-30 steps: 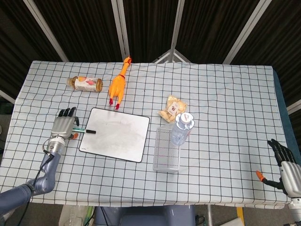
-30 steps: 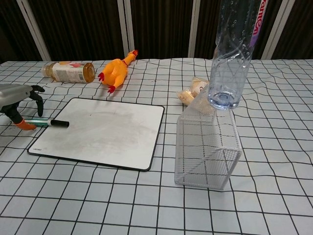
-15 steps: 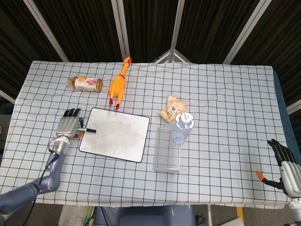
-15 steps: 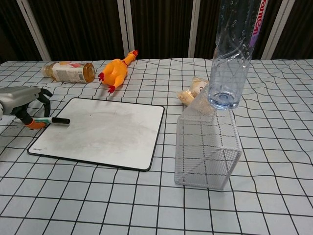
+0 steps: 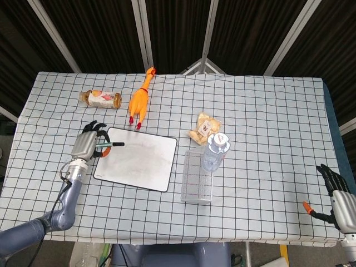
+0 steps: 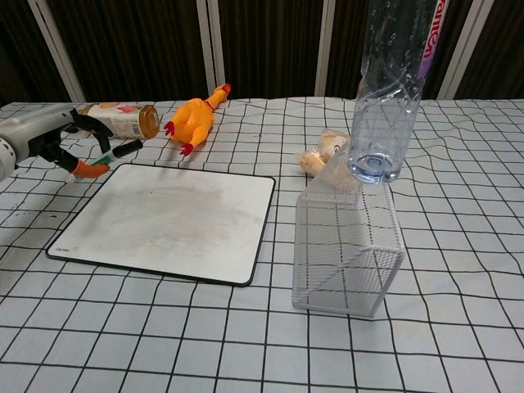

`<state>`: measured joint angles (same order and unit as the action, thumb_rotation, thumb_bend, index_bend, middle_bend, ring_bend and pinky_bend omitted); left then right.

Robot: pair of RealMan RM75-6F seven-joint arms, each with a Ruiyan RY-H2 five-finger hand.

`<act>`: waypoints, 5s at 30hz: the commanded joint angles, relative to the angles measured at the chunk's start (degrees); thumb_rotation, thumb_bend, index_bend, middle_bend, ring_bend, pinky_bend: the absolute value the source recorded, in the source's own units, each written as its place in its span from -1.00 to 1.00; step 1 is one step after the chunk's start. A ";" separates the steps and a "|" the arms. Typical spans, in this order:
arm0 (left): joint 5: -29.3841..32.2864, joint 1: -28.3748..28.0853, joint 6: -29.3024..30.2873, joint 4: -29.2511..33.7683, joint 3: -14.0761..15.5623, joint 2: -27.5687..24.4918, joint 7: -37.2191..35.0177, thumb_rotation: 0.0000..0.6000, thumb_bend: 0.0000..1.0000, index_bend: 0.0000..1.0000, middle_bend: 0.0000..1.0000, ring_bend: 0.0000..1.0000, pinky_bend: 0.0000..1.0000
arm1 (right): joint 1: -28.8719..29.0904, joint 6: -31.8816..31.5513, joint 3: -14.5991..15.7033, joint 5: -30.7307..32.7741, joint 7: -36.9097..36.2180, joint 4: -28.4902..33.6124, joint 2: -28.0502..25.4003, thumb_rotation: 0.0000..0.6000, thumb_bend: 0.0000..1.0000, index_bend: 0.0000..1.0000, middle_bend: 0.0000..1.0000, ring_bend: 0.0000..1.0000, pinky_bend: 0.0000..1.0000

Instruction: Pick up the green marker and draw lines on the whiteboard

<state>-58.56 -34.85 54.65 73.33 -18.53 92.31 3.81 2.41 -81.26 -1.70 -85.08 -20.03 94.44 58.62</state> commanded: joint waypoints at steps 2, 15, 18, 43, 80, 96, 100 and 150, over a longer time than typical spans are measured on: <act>-3.98 0.71 -3.07 6.55 -2.96 -1.24 -15.61 1.00 0.11 0.40 -0.65 -1.00 -0.98 | 0.02 0.09 -0.01 0.05 -0.02 -0.01 -0.05 1.00 -0.46 -1.00 -1.00 -1.00 -1.00; -10.79 -2.10 -4.80 0.50 -2.09 6.37 -30.02 1.00 0.09 0.41 -0.65 -1.00 -0.98 | 0.05 0.37 -0.06 0.28 -0.58 -0.34 -0.05 1.00 -0.47 -1.00 -1.00 -1.00 -1.00; -11.91 -2.87 -4.95 -1.04 -1.62 7.87 -31.57 1.00 0.09 0.41 -0.65 -1.00 -0.98 | 0.08 0.46 -0.10 0.40 -0.61 -0.39 -0.05 1.00 -0.46 -1.00 -1.00 -1.00 -1.00; -15.44 -4.78 -5.25 -12.36 1.76 11.73 -36.02 1.00 0.09 0.43 -0.64 -1.00 -0.98 | 0.10 0.93 -0.03 0.62 -0.61 -0.32 -0.13 1.00 -0.46 -1.00 -1.00 -1.00 -1.00; -11.58 -7.32 -3.56 -9.01 -0.94 12.49 -37.74 1.00 0.09 0.44 -0.63 -1.00 -0.98 | -0.19 0.69 0.25 0.18 -0.88 -0.32 0.09 1.00 -0.46 -1.00 -1.00 -1.00 -1.00; -10.26 -10.12 -5.31 -13.28 -1.53 17.61 -36.79 1.00 0.09 0.44 -0.62 -1.00 -0.98 | -0.08 0.97 0.11 0.34 -1.63 -0.52 -0.21 1.00 -0.46 -1.00 -1.00 -1.00 -1.00; -10.18 -10.29 -5.55 -13.48 -1.48 17.86 -36.60 1.00 0.09 0.44 -0.62 -1.00 -0.98 | -0.07 0.99 0.11 0.36 -1.55 -0.50 -0.23 1.00 -0.46 -1.00 -1.00 -1.00 -1.00; -13.11 3.60 7.00 16.17 -2.49 -5.51 -34.15 1.00 0.10 0.44 -0.62 -1.00 -0.98 | -0.59 -0.11 -0.05 0.31 0.00 0.25 -0.22 1.00 -0.46 -1.00 -1.00 -1.00 -1.00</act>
<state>-70.62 -30.98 60.75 88.04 -19.78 88.74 -32.25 1.83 -81.36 -1.75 -84.76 -20.02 94.70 58.41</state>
